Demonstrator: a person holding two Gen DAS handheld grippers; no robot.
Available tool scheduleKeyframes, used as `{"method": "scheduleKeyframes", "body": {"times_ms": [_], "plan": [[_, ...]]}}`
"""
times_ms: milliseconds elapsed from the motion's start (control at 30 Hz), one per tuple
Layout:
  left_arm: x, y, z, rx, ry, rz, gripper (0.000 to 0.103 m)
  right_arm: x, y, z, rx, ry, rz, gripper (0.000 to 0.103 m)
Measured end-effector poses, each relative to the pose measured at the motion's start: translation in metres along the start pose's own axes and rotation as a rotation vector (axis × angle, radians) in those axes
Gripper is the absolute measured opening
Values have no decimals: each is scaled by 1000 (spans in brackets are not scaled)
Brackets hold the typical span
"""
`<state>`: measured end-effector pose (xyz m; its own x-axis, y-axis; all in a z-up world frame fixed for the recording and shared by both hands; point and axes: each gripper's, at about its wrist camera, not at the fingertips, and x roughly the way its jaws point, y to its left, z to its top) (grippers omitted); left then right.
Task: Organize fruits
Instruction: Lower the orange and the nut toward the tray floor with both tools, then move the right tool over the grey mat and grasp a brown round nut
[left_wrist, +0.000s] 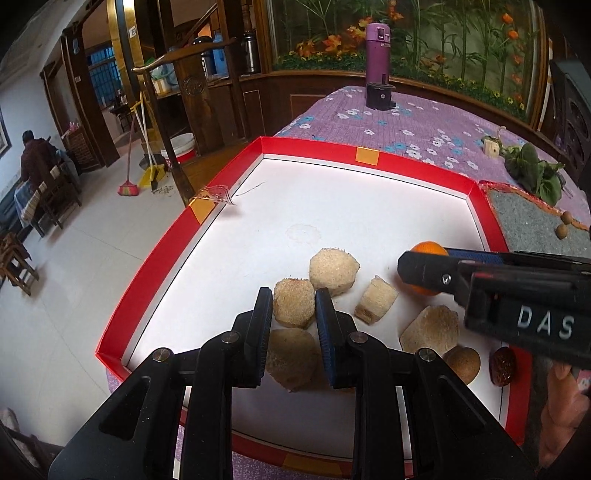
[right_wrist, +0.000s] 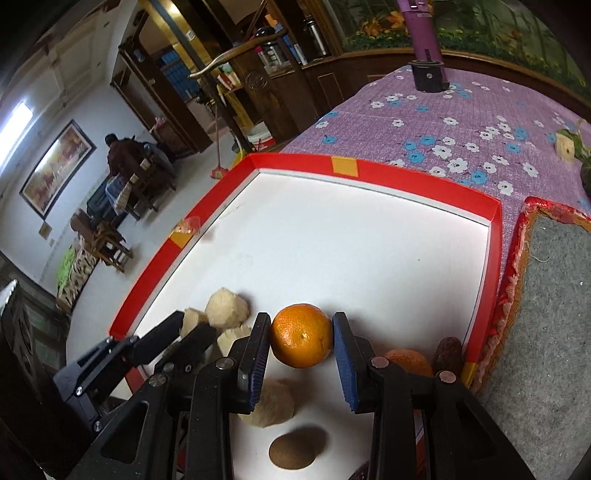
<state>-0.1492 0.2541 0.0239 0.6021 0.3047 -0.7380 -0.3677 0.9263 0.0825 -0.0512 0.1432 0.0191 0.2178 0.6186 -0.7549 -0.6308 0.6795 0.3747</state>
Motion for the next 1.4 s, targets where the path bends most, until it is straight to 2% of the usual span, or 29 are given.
{"method": "scheduleKeyframes", "body": {"times_ms": [133, 200, 267, 500, 600, 700, 867, 1067, 1200, 1400], "plan": [[-1, -3, 0, 12, 4, -2, 28, -3, -3, -3, 2, 5, 11, 35], [-1, -5, 0, 16, 5, -1, 36, -7, -7, -4, 15, 4, 40, 39], [-3, -6, -1, 20, 4, 2, 40, -12, -12, -5, 34, -2, 73, 39], [-17, -16, 3, 44, -28, 31, 40, -51, -50, -5, 103, -98, 119, 40], [-29, -28, 7, 65, -57, 25, 40, -73, -75, -6, 128, -153, 95, 40], [-42, -50, 11, 104, -88, 0, 49, -98, -109, -7, 168, -206, 66, 40], [-55, -106, 18, 202, -115, -85, 50, -148, -184, -12, 284, -298, -1, 40], [-55, -171, 28, 291, -90, -190, 50, -199, -272, -22, 457, -376, -78, 40], [-50, -209, 36, 318, -58, -255, 49, -202, -309, -26, 541, -373, -53, 40], [-39, -253, 41, 363, -29, -287, 49, -178, -328, -27, 594, -309, -44, 39]]}}
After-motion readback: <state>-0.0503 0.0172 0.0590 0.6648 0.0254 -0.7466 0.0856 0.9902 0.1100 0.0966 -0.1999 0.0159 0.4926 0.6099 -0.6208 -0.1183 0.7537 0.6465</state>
